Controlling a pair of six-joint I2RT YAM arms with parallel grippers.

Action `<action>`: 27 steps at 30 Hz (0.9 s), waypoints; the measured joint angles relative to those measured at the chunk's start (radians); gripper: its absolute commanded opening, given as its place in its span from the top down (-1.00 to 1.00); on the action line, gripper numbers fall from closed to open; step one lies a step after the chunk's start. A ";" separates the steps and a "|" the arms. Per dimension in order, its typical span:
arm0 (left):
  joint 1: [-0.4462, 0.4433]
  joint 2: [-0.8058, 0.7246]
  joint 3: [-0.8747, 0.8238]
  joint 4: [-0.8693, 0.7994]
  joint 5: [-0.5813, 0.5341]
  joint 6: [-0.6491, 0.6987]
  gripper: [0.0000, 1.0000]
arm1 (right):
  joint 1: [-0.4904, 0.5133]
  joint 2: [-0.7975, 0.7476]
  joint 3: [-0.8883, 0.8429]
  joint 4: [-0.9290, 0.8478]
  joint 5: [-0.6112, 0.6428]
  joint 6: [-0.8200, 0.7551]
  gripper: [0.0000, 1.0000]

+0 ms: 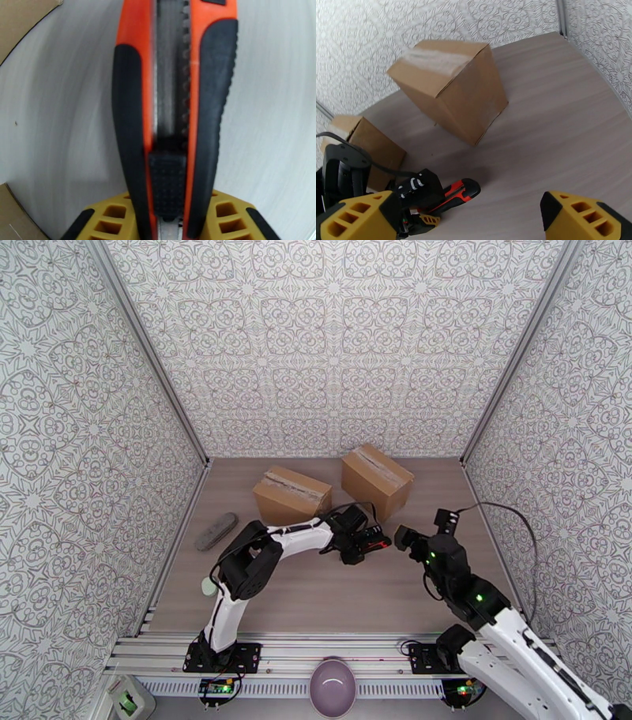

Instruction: Unpack the express box

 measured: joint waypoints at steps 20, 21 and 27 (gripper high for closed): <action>0.126 -0.443 -0.114 -0.024 -0.079 -0.231 -0.44 | -0.076 0.760 0.805 0.013 -0.348 -0.380 -0.93; 0.158 -0.479 -0.114 -0.031 -0.089 -0.267 -0.46 | -0.073 0.836 0.881 0.005 -0.373 -0.406 -0.94; 0.360 -0.623 -0.158 -0.089 -0.135 -0.512 -0.53 | -0.039 1.273 1.344 -0.157 -0.503 -0.521 -0.97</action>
